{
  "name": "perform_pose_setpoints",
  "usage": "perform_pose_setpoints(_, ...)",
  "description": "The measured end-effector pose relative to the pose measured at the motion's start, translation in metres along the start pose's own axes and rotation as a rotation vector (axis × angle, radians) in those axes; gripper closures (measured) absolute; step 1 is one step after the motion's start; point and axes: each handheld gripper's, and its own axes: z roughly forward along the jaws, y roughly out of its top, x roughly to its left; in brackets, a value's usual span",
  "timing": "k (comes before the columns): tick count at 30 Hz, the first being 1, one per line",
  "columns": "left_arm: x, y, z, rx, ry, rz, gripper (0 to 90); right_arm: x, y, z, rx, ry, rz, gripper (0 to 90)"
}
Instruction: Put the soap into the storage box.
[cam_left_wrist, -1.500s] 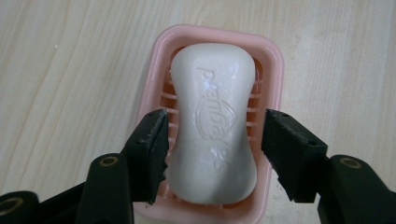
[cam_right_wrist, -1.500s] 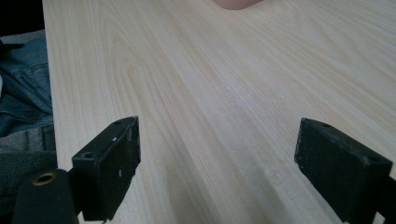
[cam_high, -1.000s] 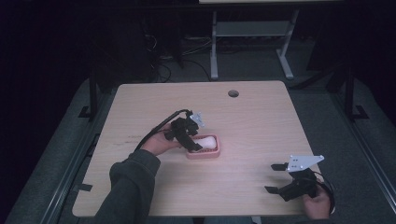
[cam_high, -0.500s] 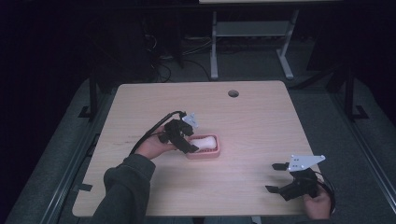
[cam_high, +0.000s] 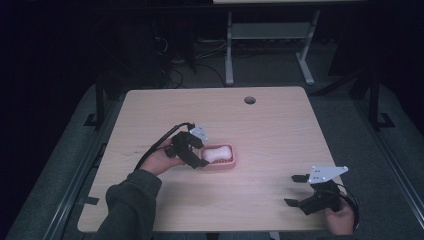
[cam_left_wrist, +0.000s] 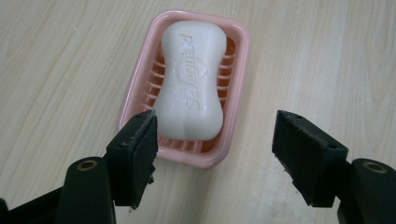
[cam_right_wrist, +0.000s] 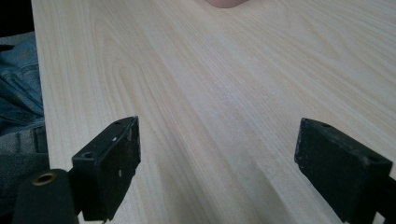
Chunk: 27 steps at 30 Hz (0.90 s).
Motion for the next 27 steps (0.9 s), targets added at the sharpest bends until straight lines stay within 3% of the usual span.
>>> perform_pose_setpoints(27, -0.015, -0.028, -0.008, -0.004, 0.005, -0.014, 29.1, 0.000, 0.000, 0.002, 0.016, -0.002, 0.003, 14.1)
